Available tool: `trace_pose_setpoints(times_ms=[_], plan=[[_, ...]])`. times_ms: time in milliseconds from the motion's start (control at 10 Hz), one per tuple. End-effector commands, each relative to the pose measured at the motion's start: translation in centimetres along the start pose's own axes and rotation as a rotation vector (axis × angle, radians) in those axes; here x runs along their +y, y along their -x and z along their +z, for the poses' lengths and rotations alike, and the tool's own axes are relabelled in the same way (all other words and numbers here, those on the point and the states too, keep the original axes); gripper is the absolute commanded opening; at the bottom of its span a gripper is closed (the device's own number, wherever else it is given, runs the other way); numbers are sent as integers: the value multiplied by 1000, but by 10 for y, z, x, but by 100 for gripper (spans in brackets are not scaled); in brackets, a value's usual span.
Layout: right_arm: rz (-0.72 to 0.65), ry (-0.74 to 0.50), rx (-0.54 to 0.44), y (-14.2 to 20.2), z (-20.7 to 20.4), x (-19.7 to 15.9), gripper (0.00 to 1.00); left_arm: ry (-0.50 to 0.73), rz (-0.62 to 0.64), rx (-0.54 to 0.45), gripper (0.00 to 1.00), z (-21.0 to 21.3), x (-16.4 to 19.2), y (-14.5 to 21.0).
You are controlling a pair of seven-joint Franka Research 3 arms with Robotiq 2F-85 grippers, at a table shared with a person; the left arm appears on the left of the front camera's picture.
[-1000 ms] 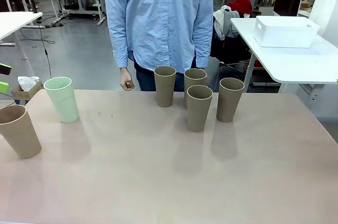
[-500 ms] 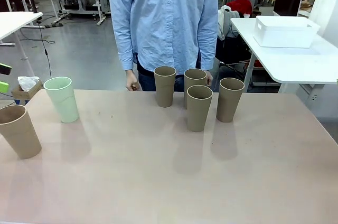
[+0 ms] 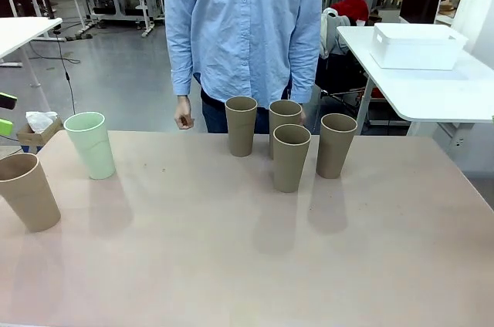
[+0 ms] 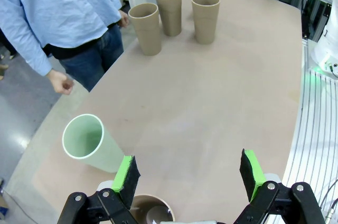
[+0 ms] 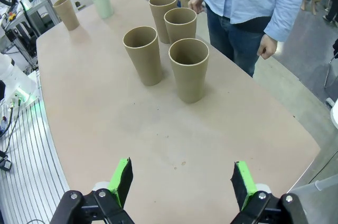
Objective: Stack the cups and store them in the basket.
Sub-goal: Pick up two Reusable plastic cups , one in each hand.
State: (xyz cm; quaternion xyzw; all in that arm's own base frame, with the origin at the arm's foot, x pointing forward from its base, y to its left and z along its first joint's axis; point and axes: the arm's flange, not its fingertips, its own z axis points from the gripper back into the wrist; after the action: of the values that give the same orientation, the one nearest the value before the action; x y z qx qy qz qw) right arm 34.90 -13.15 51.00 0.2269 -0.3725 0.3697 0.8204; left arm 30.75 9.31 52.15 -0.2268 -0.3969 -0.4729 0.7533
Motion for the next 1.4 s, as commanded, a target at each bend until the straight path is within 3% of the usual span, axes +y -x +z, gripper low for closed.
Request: trace_pose_setpoints(times_ms=[0, 100, 200, 600, 1100, 1300], plan=[[21, -4, -26, 0, -1, -2, 100, 7, -21, 3, 100, 1, 0, 1], [0, 0, 0, 0, 0, 0, 100, 0, 0, 0, 100, 0, 0, 0], [43, -63, -9, -21, -19, -13, 100, 90, -58, 14, 100, -1, 23, 0], [85, -316, 4, -61, -88, -58, 100, 199, -71, -11, 100, 2, 95, 32], [125, -397, -165, -39, -162, -96, 100, 299, -78, -377, 100, 46, 151, 130], [153, -447, -167, -21, -190, -101, 100, 369, -114, -470, 100, 54, 161, 162]])
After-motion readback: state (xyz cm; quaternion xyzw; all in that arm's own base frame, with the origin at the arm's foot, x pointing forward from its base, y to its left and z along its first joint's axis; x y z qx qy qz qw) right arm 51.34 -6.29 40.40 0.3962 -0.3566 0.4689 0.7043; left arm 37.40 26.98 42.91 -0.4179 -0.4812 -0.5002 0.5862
